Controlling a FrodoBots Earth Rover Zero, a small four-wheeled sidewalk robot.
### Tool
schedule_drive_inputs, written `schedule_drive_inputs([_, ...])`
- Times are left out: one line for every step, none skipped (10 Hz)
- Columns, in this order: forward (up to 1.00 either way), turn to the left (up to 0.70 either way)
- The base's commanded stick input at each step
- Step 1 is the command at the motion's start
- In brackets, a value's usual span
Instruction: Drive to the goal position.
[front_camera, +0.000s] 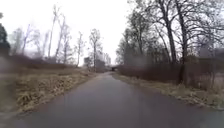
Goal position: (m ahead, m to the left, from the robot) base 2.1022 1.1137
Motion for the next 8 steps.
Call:
schedule_drive_inputs([0.7,0.0])
schedule_drive_inputs([0.7,0.0])
schedule_drive_inputs([0.7,0.0])
schedule_drive_inputs([0.7,0.0])
schedule_drive_inputs([0.7,0.0])
schedule_drive_inputs([0.7,0.0])
schedule_drive_inputs([0.7,0.0])
schedule_drive_inputs([0.7,0.0])
